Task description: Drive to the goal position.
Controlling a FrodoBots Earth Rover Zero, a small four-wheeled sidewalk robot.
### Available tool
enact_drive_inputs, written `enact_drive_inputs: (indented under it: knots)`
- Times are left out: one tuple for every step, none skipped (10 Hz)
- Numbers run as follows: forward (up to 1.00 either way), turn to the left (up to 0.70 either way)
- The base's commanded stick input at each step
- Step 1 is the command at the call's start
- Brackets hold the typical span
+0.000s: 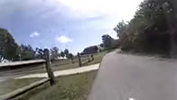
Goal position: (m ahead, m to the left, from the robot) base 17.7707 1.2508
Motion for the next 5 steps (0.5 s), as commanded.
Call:
enact_drive_inputs:
  knots:
    - [0.50, 0.00]
    - [0.50, 0.00]
    - [0.50, 0.00]
    - [0.50, 0.00]
    - [0.50, 0.00]
